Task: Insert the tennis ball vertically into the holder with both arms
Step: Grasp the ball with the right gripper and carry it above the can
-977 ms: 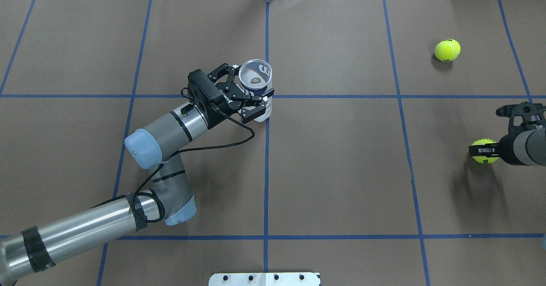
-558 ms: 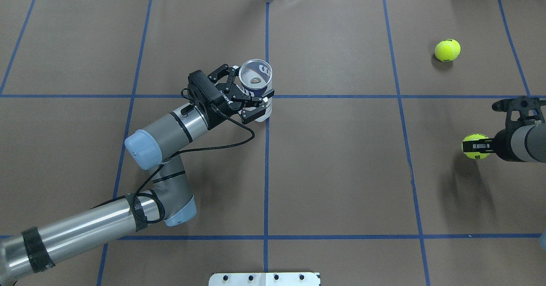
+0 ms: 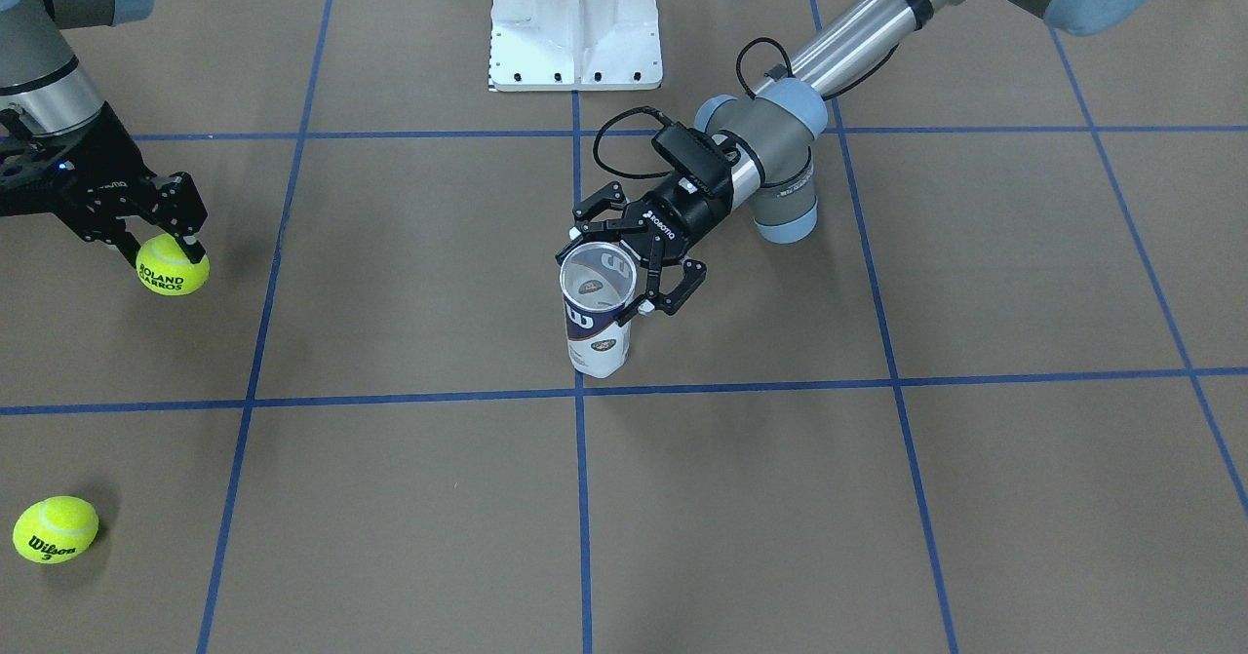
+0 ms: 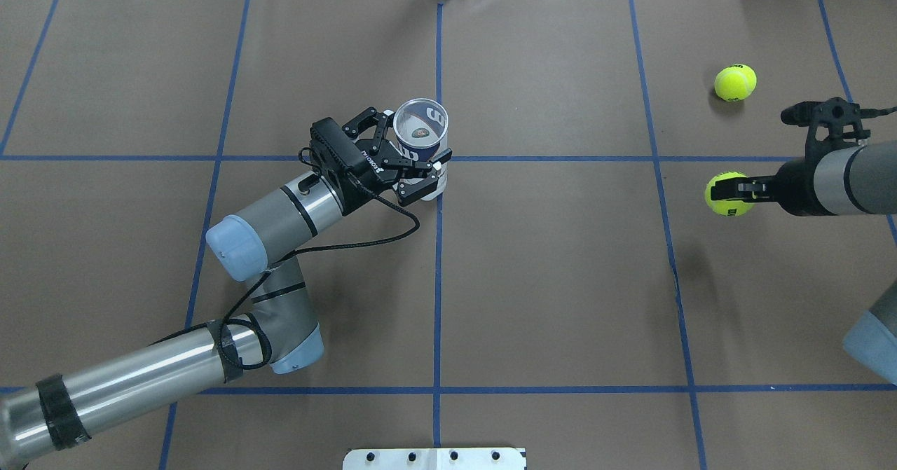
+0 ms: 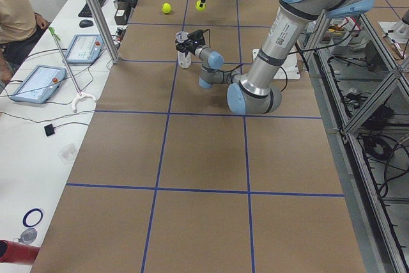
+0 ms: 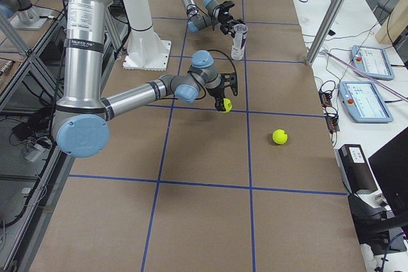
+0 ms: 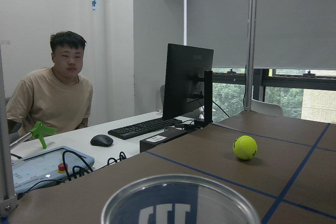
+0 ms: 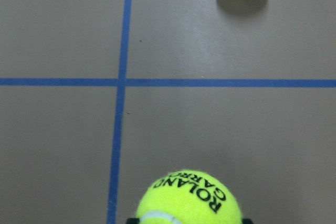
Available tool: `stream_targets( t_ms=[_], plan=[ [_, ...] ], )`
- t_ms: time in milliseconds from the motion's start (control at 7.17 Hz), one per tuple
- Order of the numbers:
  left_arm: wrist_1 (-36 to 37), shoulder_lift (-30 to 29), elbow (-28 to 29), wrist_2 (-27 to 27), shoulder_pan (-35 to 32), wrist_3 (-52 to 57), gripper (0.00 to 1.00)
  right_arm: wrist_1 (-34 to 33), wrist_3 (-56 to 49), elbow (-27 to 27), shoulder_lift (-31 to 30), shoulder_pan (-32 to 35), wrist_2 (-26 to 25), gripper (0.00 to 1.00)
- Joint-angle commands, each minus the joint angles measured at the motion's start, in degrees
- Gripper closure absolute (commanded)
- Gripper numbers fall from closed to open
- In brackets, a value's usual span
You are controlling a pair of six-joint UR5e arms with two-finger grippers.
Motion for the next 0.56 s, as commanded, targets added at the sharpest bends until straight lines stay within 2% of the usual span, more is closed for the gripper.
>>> stream_targets(
  t_ms=[0, 140, 419],
  plan=[
    [0.0, 0.0, 0.0, 0.0, 0.0, 0.0, 0.02, -0.8, 7.4, -0.1, 8.9, 0.5, 1.5, 1.00],
    [0.0, 0.0, 0.0, 0.0, 0.0, 0.0, 0.02, -5.6, 12.0, -0.1, 15.7, 0.3, 1.4, 1.00],
    [0.0, 0.0, 0.0, 0.0, 0.4, 0.1, 0.02, -19.6, 18.3, -0.2, 29.0, -1.9, 0.7, 1.00]
  ],
)
